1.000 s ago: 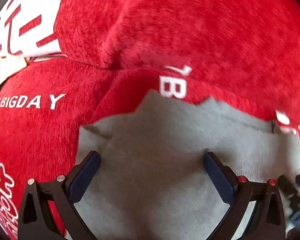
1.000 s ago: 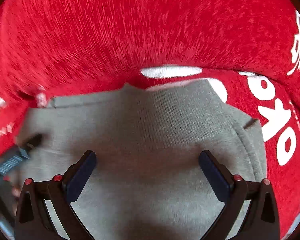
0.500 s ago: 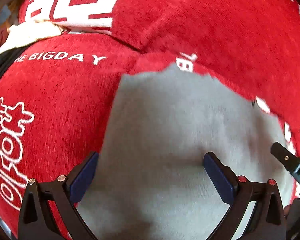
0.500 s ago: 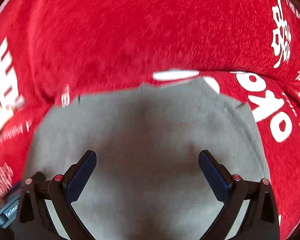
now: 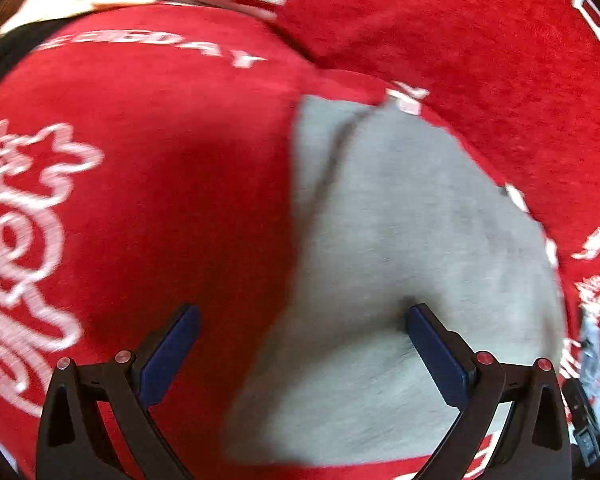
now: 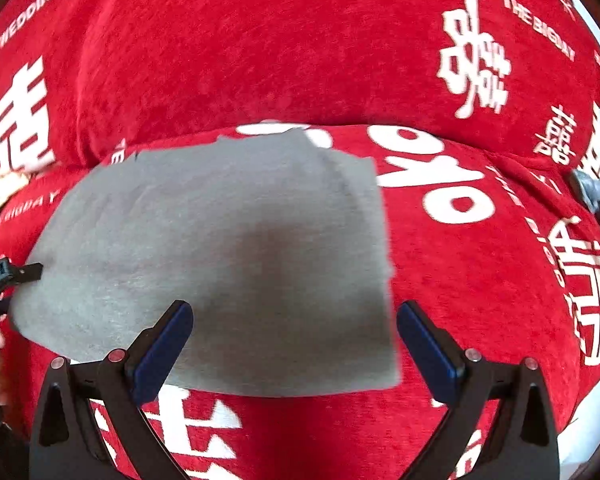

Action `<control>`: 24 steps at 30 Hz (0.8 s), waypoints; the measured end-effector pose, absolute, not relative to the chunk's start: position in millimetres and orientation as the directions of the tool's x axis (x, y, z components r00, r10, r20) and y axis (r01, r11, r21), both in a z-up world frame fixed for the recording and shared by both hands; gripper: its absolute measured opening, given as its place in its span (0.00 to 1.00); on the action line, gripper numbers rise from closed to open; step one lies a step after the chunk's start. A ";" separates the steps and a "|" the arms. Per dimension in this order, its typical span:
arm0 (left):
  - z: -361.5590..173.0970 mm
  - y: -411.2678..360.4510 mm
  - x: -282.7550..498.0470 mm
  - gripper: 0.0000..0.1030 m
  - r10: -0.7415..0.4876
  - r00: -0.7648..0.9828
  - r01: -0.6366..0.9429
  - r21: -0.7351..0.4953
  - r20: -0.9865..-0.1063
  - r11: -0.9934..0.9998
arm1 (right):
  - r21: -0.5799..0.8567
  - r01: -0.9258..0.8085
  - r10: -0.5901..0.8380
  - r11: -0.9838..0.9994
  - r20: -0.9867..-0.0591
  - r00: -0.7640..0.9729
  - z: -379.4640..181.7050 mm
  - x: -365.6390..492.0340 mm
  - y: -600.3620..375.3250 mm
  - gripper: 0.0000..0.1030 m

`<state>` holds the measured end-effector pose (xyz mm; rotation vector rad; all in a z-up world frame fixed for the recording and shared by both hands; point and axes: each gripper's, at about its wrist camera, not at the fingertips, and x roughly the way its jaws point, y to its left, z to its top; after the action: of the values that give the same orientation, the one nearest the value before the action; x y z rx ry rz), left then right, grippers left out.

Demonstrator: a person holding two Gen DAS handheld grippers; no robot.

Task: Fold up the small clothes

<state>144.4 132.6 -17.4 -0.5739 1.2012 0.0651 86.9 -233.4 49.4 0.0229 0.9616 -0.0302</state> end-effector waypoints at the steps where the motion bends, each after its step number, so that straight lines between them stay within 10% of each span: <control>1: -20.4 127.8 151.4 1.00 -0.275 0.369 -0.322 -0.400 -0.888 0.858 | 0.006 0.036 -0.015 0.999 -0.817 0.577 52.9 87.1 -233.8 0.99; 8: -21.5 111.2 191.2 0.97 -0.243 0.367 -0.297 -0.361 -0.898 0.884 | -0.057 -0.050 -0.016 0.997 -0.804 0.594 54.2 115.0 -191.5 0.99; 14: -8.1 106.5 196.9 0.43 -0.278 0.414 -0.259 -0.406 -0.866 0.877 | -0.114 -0.146 -0.020 0.983 -0.849 0.528 22.5 168.2 -129.2 0.99; 24: 9.3 110.8 191.4 0.28 -0.292 0.425 -0.267 -0.427 -0.857 0.864 | -0.029 -0.022 -0.016 0.999 -0.890 0.455 2.0 216.3 -141.7 0.99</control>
<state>191.4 110.8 9.3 -0.5587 1.1490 -0.0169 216.3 -141.7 2.0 -0.0383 1.0980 0.0038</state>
